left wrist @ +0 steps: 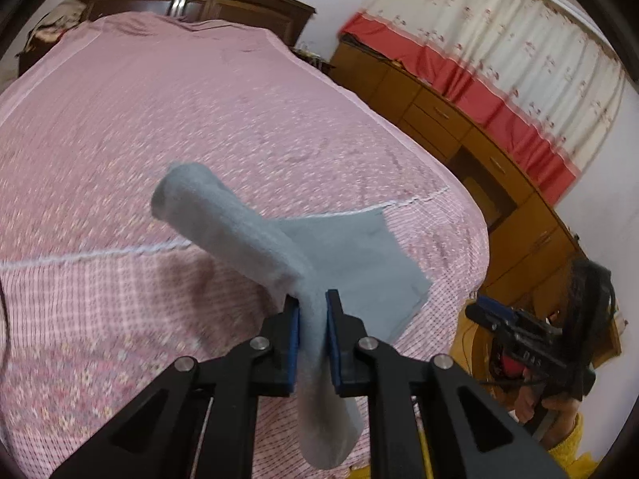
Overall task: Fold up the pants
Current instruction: 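Grasp the pants corner with the left tool and lift it, then carry the lifted grey pants away with the left tool, then grasp the grey pants end with the right tool and lift it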
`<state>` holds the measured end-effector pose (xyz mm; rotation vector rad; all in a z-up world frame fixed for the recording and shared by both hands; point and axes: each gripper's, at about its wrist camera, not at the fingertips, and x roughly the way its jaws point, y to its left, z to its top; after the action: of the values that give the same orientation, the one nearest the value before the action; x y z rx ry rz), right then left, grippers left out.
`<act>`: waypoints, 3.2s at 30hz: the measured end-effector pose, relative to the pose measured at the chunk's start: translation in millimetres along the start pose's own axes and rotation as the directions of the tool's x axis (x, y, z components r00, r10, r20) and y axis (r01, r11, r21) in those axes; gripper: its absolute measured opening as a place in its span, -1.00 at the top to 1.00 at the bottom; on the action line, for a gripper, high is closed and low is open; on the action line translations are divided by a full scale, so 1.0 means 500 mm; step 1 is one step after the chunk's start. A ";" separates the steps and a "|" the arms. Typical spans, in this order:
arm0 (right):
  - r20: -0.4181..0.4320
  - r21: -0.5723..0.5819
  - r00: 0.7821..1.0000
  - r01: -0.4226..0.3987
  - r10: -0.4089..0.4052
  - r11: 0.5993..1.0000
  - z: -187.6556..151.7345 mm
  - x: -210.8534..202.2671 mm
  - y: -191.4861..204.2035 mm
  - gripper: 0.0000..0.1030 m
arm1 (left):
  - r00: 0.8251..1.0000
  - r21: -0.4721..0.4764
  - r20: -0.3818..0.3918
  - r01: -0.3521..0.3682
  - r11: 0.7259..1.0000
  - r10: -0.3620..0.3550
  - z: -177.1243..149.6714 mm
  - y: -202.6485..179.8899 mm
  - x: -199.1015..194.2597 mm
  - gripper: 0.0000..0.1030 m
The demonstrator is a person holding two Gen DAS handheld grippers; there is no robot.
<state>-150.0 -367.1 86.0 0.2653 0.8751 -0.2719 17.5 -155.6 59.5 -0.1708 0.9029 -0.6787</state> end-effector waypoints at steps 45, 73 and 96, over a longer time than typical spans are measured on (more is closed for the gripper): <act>-0.033 0.075 0.999 -0.010 0.013 0.997 -0.001 0.064 -0.056 0.10 | 0.987 0.169 -0.123 -0.085 0.982 0.107 0.068 -0.135 0.173 0.21; -0.133 -0.118 0.987 -0.108 0.092 0.987 0.112 0.177 0.077 0.10 | 0.859 0.107 0.034 -0.512 0.853 0.511 0.096 0.097 0.041 0.18; -0.106 -0.137 0.986 -0.140 0.126 0.981 0.115 0.187 0.103 0.76 | 0.970 -0.054 -0.188 -0.167 0.984 0.155 0.027 0.086 0.152 0.03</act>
<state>-34.3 -350.2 54.1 0.2027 0.9640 -0.0713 80.6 -170.3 -0.6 -0.0962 1.1053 -0.5176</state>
